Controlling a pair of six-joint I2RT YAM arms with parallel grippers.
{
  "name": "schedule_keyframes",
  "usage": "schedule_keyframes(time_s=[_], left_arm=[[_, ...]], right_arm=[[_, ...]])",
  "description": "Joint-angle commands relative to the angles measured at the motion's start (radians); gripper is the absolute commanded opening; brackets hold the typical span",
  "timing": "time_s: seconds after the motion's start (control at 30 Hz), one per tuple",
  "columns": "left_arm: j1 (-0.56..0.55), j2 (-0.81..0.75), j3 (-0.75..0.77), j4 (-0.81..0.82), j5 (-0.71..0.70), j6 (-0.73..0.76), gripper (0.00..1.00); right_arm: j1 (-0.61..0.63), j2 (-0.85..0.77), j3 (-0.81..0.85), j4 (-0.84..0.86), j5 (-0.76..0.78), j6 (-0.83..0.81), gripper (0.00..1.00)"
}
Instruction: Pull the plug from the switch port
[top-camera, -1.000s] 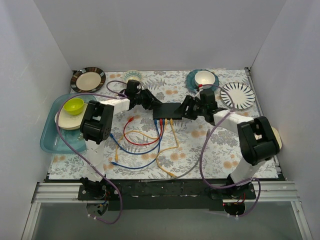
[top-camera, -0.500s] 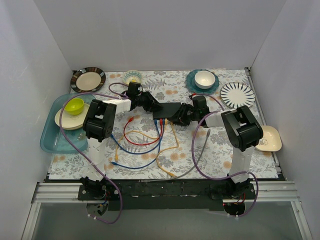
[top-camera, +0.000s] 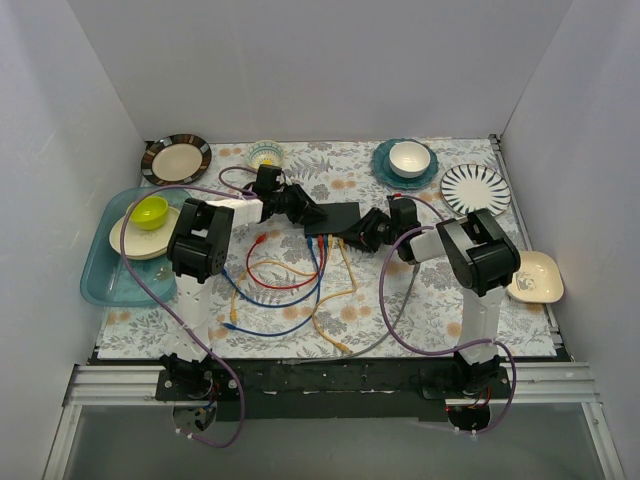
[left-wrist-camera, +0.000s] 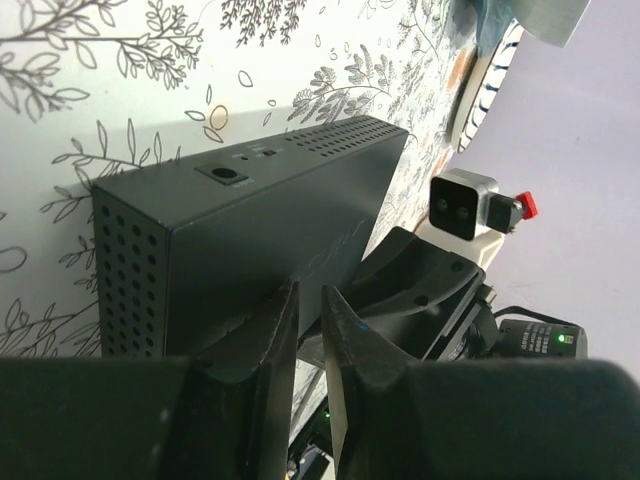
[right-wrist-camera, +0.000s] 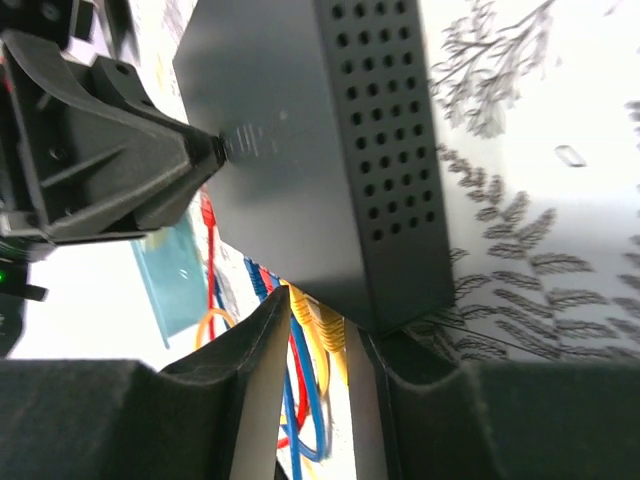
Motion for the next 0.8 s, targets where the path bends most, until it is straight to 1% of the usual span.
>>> schedule_keyframes(time_s=[0.0, 0.2, 0.33, 0.47, 0.6, 0.67, 0.77], left_arm=[[0.004, 0.020, 0.014, 0.006, 0.016, 0.011, 0.15], [0.002, 0.012, -0.001, 0.007, 0.018, 0.019, 0.15], [0.004, 0.003, -0.015, 0.015, 0.018, 0.024, 0.14], [0.004, -0.002, -0.026, 0.016, 0.019, 0.027, 0.13], [0.004, -0.020, -0.046, 0.029, 0.029, 0.019, 0.13], [0.002, -0.054, -0.093, 0.070, 0.044, -0.011, 0.13], [-0.004, -0.094, -0.153, 0.136, 0.062, -0.050, 0.13]], right_arm=[[-0.015, 0.025, -0.017, 0.134, 0.012, 0.099, 0.35], [-0.015, 0.067, -0.017, 0.191, 0.015, 0.158, 0.29], [-0.013, 0.079, -0.011, 0.185, 0.015, 0.168, 0.25], [-0.013, 0.088, -0.025, 0.217, 0.015, 0.187, 0.20], [-0.012, 0.085, -0.030, 0.209, 0.004, 0.162, 0.12], [-0.012, 0.082, -0.031, 0.195, -0.003, 0.144, 0.03], [-0.012, 0.081, -0.031, 0.178, -0.017, 0.107, 0.01]])
